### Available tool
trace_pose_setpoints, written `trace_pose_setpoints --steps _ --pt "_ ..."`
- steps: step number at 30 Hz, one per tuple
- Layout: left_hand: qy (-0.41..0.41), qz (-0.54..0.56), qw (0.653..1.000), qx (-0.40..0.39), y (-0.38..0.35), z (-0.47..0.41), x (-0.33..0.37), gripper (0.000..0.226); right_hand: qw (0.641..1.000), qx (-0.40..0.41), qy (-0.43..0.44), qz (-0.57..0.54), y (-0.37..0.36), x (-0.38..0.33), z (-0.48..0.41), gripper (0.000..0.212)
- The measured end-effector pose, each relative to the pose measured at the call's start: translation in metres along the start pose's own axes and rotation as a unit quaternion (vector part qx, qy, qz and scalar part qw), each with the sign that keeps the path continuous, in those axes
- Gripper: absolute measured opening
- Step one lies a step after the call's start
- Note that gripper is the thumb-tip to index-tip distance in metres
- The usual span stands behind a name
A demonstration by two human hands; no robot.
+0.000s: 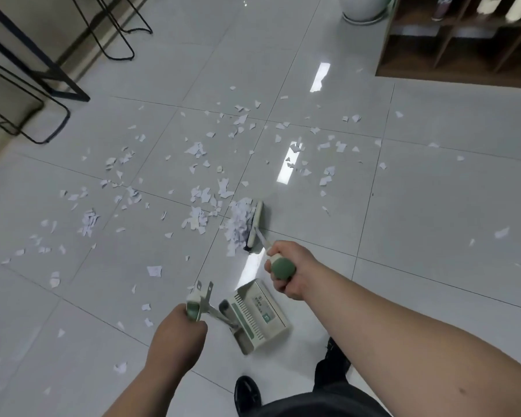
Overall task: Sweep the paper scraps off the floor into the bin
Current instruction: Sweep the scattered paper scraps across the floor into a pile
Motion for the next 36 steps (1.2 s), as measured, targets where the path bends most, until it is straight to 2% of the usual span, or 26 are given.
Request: trace_pose_setpoints --steps 3,7,12,19,27,32,36 --pt "-0.004 -0.009 1.000 0.005 -0.005 0.003 0.021 0.018 1.000 -0.022 0.001 -0.018 0.033 -0.027 0.009 0.020" --pt "-0.031 -0.022 0.999 0.009 -0.009 0.003 0.062 0.014 0.998 -0.013 0.045 0.029 0.093 -0.048 0.037 0.025" --pt "-0.094 -0.063 0.993 0.015 -0.018 0.003 0.132 0.013 0.991 0.057 0.097 0.071 0.185 -0.078 0.071 0.018" --pt "-0.201 -0.090 0.976 0.008 -0.042 0.013 0.243 0.015 0.973 0.154 0.158 0.075 0.292 -0.102 0.098 0.019" --pt "-0.269 -0.084 0.959 -0.013 -0.052 0.025 0.336 0.016 0.947 0.261 0.190 -0.011 0.389 -0.126 0.135 0.015" --pt "-0.294 -0.066 0.953 -0.021 -0.050 0.026 0.372 0.014 0.925 0.329 0.185 -0.040 0.436 -0.146 0.132 0.028" --pt "-0.295 -0.051 0.953 -0.038 -0.046 0.011 0.389 0.013 0.910 0.360 0.191 -0.073 0.447 -0.173 0.117 0.017"
Point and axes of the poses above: each hand's wrist, its own z-axis away from the middle knuckle, its own y-axis out of the back of the hand, x = y × z, the point moved 3 cm from there along -z, towards the middle knuckle, and after that the axes turned 15 degrees about -z, right-handed, at the moved point
